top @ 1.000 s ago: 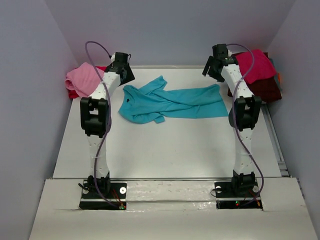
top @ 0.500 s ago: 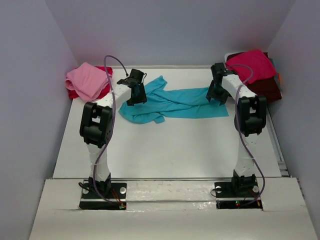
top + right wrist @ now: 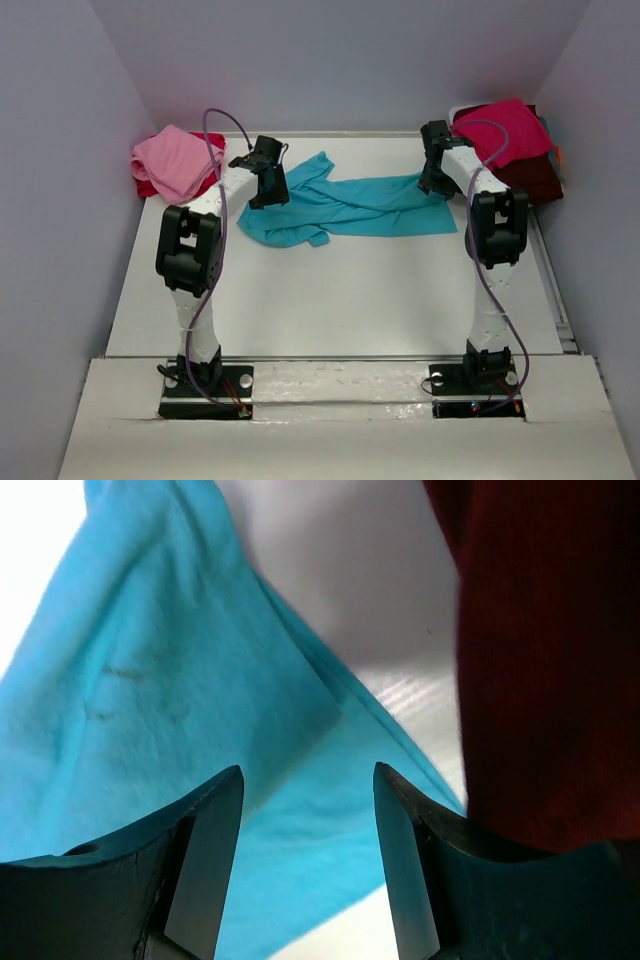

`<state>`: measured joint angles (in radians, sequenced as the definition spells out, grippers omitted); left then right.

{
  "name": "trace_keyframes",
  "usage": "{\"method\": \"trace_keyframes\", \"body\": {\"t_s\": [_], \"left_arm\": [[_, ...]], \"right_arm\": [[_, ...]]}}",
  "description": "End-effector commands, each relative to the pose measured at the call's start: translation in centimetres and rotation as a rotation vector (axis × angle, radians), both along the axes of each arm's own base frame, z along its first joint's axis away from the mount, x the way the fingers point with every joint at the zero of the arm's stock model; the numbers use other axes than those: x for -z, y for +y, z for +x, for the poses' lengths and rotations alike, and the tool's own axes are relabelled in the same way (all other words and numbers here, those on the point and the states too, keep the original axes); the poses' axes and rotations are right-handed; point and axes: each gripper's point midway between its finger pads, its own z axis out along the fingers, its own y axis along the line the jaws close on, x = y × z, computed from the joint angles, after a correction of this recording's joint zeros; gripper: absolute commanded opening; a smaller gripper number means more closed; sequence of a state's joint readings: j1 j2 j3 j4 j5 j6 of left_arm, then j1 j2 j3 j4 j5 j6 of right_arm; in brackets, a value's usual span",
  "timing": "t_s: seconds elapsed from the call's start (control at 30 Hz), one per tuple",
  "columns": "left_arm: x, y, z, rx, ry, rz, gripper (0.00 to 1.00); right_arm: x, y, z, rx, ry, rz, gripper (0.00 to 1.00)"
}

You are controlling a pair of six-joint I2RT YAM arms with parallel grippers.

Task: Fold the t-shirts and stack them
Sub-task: Flatten out the tshirt

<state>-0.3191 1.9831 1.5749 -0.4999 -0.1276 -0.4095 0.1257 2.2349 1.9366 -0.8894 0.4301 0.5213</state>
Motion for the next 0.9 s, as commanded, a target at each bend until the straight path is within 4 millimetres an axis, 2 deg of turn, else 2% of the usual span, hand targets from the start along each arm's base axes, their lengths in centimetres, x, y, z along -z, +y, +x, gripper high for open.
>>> {"method": "trace_keyframes", "body": {"t_s": [0.0, 0.1, 0.27, 0.3, 0.37, 0.43, 0.5, 0.6, 0.73, 0.8, 0.83, 0.87], "left_arm": [[-3.4, 0.0, -0.3, 0.018, -0.056, -0.013, 0.63], [-3.8, 0.1, -0.5, 0.016, -0.060, -0.009, 0.63], [-3.8, 0.2, -0.8, 0.019, -0.058, -0.005, 0.63], [-4.0, 0.3, -0.8, 0.021, -0.059, -0.004, 0.63], [-4.0, 0.3, -0.9, 0.021, -0.058, -0.004, 0.63], [-3.9, 0.3, -0.9, 0.019, -0.059, -0.005, 0.63], [-3.7, 0.3, -1.0, 0.021, -0.055, -0.007, 0.63], [-3.4, 0.2, -1.0, 0.020, -0.052, -0.010, 0.63], [-3.2, 0.2, -1.1, 0.019, -0.049, -0.008, 0.63], [-3.0, 0.3, -1.1, 0.020, -0.047, -0.005, 0.63], [-2.8, 0.3, -1.1, 0.021, -0.042, -0.002, 0.63], [-2.7, 0.3, -1.1, 0.021, -0.042, -0.002, 0.63]], "right_arm": [[0.1, 0.1, 2.6, 0.009, -0.055, -0.024, 0.60], [1.0, 0.4, 2.8, 0.002, -0.045, -0.012, 0.59], [2.2, 0.4, 2.3, 0.005, -0.021, -0.009, 0.51], [2.2, 0.4, 2.2, 0.007, -0.019, -0.008, 0.38], [2.0, 0.4, 2.1, 0.009, -0.022, -0.005, 0.26], [1.1, 0.6, 2.3, 0.005, -0.036, 0.008, 0.11], [-0.3, 1.1, 2.8, -0.006, -0.053, 0.029, 0.07], [-1.8, 1.5, 3.3, -0.029, -0.066, 0.050, 0.07], [-5.6, 2.5, 4.5, -0.069, -0.141, 0.096, 0.07], [-8.2, 2.8, 5.4, -0.083, -0.193, 0.106, 0.07], [-8.8, 2.8, 5.7, -0.087, -0.208, 0.105, 0.07], [-8.6, 2.9, 6.1, -0.101, -0.203, 0.103, 0.07]]}}
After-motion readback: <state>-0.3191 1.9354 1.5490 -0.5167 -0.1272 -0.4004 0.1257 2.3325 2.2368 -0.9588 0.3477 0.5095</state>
